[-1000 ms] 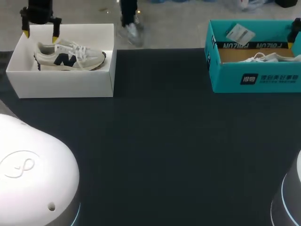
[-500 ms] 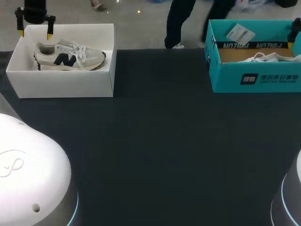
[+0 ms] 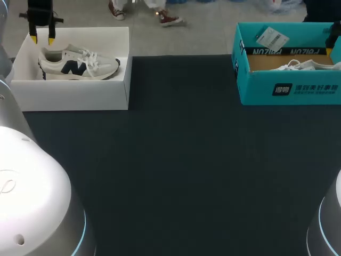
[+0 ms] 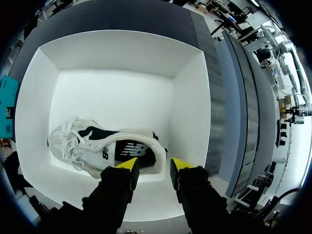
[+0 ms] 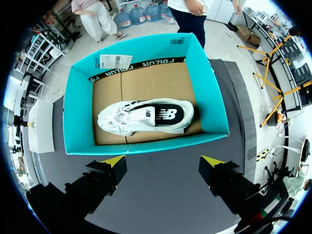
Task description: Take the shoe out of the shoebox, open the shoe tongue, remove and reinsert the insole, then place the shoe into the shoebox
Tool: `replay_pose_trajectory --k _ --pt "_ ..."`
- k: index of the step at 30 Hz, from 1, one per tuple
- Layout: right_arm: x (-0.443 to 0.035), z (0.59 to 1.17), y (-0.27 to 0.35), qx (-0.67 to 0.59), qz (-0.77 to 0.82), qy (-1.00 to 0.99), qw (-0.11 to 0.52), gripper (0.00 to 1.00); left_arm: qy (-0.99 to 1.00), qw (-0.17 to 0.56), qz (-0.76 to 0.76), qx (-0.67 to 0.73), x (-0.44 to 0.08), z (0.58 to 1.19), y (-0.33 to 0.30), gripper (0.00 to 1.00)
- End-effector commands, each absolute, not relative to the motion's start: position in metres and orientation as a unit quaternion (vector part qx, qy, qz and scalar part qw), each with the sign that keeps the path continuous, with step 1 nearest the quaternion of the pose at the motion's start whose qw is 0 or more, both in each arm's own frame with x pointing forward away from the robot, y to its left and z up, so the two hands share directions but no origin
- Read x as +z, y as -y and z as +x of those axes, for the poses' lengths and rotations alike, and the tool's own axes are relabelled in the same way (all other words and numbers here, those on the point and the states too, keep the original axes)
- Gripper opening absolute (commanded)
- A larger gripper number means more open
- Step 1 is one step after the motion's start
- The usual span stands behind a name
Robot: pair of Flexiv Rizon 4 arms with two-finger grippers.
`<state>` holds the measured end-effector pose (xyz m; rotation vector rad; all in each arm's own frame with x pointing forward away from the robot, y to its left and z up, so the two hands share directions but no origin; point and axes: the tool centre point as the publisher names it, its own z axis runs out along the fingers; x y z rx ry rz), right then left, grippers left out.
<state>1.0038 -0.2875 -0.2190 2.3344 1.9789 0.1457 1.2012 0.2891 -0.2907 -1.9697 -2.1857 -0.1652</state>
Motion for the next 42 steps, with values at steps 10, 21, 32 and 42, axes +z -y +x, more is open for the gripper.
replay_pose_trajectory --k 10,21,32,42 --pt "-0.219 1.004 0.288 0.048 0.761 -0.646 0.039 1.00 0.699 0.081 -0.710 -0.040 -0.311 1.197 -0.309 0.38" --pt "-0.219 1.004 0.288 0.048 0.761 -0.646 0.039 1.00 0.695 0.071 -0.715 -0.029 -0.328 1.198 -0.308 0.44" --pt "-0.219 1.004 0.288 0.048 0.761 -0.646 0.039 1.00 0.712 0.060 -0.699 -0.023 -0.347 1.216 -0.308 0.67" --pt "-0.219 1.004 0.288 0.048 0.761 -0.646 0.039 1.00 0.713 0.060 -0.699 -0.020 -0.362 1.220 -0.314 0.58"
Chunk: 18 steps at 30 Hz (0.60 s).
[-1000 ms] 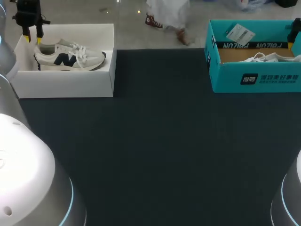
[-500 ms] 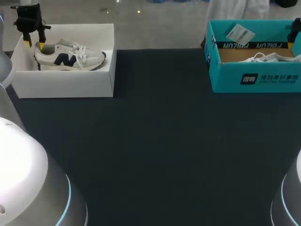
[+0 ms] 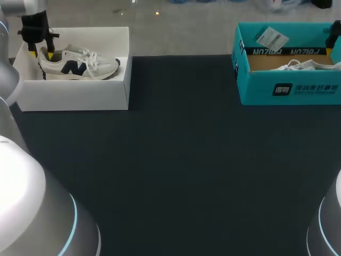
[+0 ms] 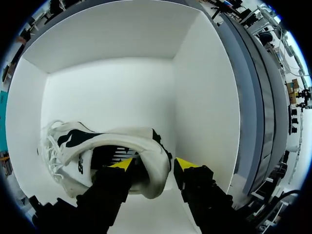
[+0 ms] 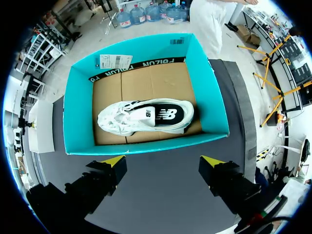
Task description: Take the shoe out of the shoebox, open the shoe tongue, remove and reinsert the insole, then place the shoe into the shoebox
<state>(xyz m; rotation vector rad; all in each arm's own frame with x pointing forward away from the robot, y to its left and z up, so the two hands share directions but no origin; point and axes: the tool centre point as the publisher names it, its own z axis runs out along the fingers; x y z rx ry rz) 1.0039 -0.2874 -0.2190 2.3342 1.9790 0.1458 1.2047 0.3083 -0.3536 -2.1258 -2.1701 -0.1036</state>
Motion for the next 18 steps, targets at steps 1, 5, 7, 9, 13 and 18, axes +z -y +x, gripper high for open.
replay_pose_trajectory --k 1,5,7,9,13,18 --pt "-0.219 1.004 0.288 0.048 0.761 -0.646 0.039 1.00 0.713 0.061 -0.698 -0.018 -0.363 1.220 -0.315 0.62" --pt "-0.219 1.004 0.288 0.048 0.761 -0.646 0.039 1.00 0.715 0.063 -0.696 -0.016 -0.369 1.222 -0.317 0.60" --pt "-0.219 1.004 0.288 0.048 0.761 -0.646 0.039 1.00 0.715 0.064 -0.696 -0.015 -0.372 1.222 -0.318 0.59" --pt "-0.219 1.004 0.288 0.048 0.761 -0.646 0.039 1.00 0.714 0.065 -0.697 -0.013 -0.374 1.223 -0.318 0.59" --pt "-0.219 1.004 0.288 0.048 0.761 -0.646 0.039 1.00 0.717 0.070 -0.694 -0.004 -0.381 1.225 -0.318 0.66" --pt "-0.219 1.004 0.288 0.048 0.761 -0.646 0.039 1.00 0.717 0.081 -0.692 0.002 -0.390 1.226 -0.321 0.87"
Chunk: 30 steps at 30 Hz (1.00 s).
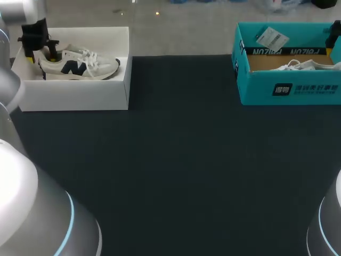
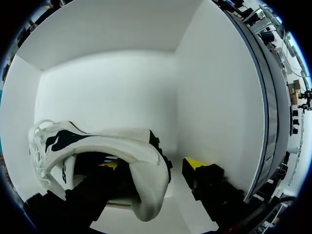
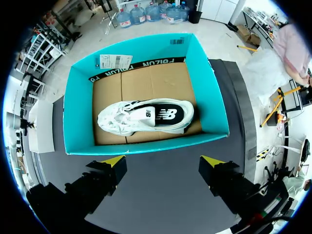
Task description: Take the shoe out of the shoebox, open the shoe tongue, remove and reinsert the insole, then place the shoe into the shoebox
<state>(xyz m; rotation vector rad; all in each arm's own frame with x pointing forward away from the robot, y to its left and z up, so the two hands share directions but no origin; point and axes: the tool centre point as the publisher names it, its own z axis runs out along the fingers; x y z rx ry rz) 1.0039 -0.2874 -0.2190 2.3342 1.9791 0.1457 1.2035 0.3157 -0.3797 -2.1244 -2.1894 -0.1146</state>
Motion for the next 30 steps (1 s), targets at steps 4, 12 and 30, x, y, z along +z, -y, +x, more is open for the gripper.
replay_pose_trajectory --k 4,12,30 --pt "-0.219 1.004 0.288 0.048 0.761 -0.646 0.039 1.00 0.718 0.095 -0.690 0.004 -0.399 1.228 -0.322 0.78" --pt "-0.219 1.004 0.288 0.048 0.761 -0.646 0.039 1.00 0.723 0.099 -0.684 0.014 -0.405 1.228 -0.324 0.00" --pt "-0.219 1.004 0.288 0.048 0.761 -0.646 0.039 1.00 0.780 0.090 -0.619 0.013 -0.268 1.208 -0.328 0.00"
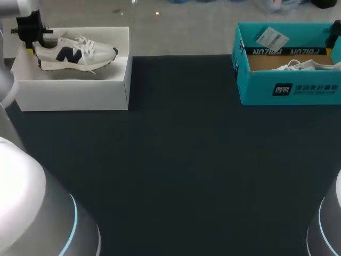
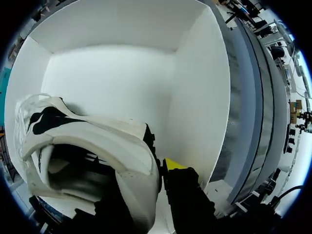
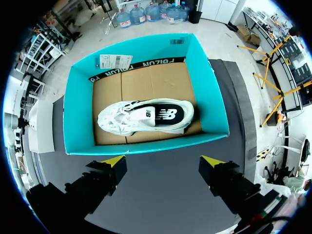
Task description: Take the shoe out of the shoebox, open the shoe tongue, remove and reinsert the insole, then place the shoe into the shoebox
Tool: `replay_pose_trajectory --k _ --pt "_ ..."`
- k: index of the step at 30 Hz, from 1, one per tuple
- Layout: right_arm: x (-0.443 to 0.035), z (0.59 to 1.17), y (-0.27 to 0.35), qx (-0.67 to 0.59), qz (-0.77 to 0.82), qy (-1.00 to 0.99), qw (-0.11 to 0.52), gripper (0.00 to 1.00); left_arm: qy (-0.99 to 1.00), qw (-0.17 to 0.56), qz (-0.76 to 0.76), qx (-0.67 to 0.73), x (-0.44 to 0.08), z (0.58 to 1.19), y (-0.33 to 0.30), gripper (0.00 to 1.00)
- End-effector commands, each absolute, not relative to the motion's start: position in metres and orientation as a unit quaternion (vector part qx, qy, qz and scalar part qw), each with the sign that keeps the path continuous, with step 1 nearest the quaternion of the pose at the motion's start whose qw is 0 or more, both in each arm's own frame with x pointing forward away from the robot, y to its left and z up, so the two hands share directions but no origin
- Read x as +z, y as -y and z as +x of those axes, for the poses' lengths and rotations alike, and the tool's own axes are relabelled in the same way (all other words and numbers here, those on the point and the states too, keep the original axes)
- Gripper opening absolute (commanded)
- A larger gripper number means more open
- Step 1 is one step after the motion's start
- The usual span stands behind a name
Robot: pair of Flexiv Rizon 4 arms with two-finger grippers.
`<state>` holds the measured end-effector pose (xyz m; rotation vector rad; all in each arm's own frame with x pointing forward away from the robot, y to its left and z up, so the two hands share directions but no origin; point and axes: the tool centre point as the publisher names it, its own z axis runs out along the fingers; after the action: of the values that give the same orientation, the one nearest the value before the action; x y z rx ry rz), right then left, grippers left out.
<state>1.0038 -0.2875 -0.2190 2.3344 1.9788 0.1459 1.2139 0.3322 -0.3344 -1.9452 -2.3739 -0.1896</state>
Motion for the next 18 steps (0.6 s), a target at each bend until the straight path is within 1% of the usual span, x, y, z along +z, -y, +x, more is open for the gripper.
replay_pose_trajectory --k 1,4,10,18 --pt "-0.219 1.004 0.288 0.048 0.761 -0.646 0.039 1.00 0.785 0.095 -0.611 0.021 -0.258 1.206 -0.327 0.00" --pt "-0.219 1.004 0.288 0.048 0.761 -0.646 0.039 1.00 0.805 0.101 -0.584 0.016 -0.230 1.203 -0.323 0.00" --pt "-0.219 1.004 0.288 0.048 0.761 -0.646 0.039 1.00 0.814 0.067 -0.577 0.002 -0.183 1.189 -0.315 0.00" --pt "-0.219 1.004 0.288 0.048 0.761 -0.646 0.039 1.00 0.808 0.048 -0.585 -0.040 -0.151 1.177 -0.309 0.00"
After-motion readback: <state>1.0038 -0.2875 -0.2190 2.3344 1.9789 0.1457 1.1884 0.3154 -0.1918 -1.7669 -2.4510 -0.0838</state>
